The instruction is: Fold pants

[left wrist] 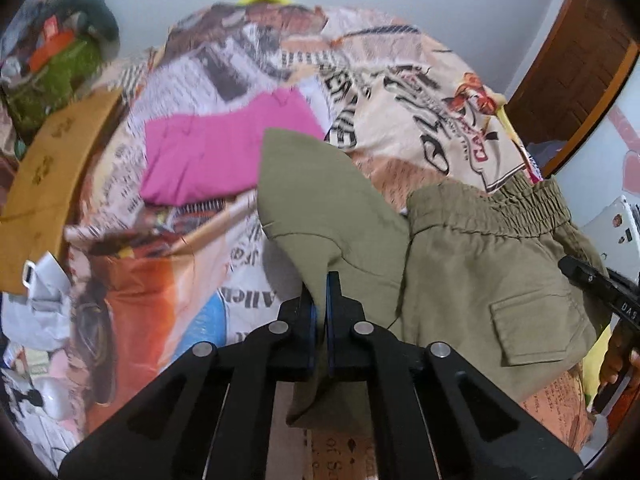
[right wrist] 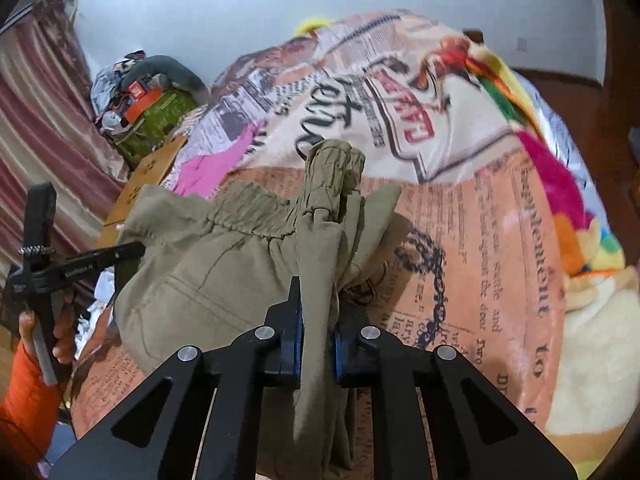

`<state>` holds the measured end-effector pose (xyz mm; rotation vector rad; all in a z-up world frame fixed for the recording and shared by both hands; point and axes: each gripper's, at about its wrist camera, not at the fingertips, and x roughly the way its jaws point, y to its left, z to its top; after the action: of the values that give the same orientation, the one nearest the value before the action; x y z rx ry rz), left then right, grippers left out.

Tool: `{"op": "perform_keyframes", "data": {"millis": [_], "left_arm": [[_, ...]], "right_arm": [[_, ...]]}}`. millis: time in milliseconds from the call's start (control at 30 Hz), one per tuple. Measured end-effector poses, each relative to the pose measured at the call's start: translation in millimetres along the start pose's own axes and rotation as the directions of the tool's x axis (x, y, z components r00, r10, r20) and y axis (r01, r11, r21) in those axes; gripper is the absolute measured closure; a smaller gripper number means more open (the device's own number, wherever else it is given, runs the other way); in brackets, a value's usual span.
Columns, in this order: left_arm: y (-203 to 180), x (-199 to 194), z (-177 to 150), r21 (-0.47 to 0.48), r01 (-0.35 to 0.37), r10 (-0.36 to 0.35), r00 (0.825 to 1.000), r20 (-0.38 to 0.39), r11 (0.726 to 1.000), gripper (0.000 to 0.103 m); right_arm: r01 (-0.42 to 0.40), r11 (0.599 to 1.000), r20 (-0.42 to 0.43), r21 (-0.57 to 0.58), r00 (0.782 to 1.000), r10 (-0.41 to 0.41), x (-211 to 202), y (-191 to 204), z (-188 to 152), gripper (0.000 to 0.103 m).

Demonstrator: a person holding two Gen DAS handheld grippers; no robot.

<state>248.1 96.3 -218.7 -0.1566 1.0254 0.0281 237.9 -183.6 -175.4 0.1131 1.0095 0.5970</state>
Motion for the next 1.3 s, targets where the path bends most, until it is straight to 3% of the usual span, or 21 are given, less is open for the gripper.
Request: {"op": "perform_keyframes", "data": {"millis": [300, 667, 1033, 1300], "left_arm": [[-4, -48, 14, 0.057, -0.066, 0.058, 0.99, 0.131, 0.996, 0.1], [31, -83, 59, 0.029, -0.126, 0.115, 0.96, 0.254, 0.992, 0.1], [94, -61, 109, -0.057, -0.192, 0.2, 0.936, 0.289, 0.98, 0.1], [148, -15, 139, -0.1, -0.242, 0.26, 0.929, 0.264, 0.965, 0.1]], "right_arm": [[0.009, 0.996, 0.098, -0.084, 0.995, -0.001, -21, 32, 26, 0.094], [0.013, 0.986, 0.195, -0.166, 0.981, 0.02, -15, 73, 80, 0.094], [-0.01, 0.976, 0.223, -0.216, 0.973, 0.059, 38, 106, 139, 0.094], [-0.017, 0.97, 0.19, -0.241, 0.98, 0.065, 109, 126, 173, 0.094]]}}
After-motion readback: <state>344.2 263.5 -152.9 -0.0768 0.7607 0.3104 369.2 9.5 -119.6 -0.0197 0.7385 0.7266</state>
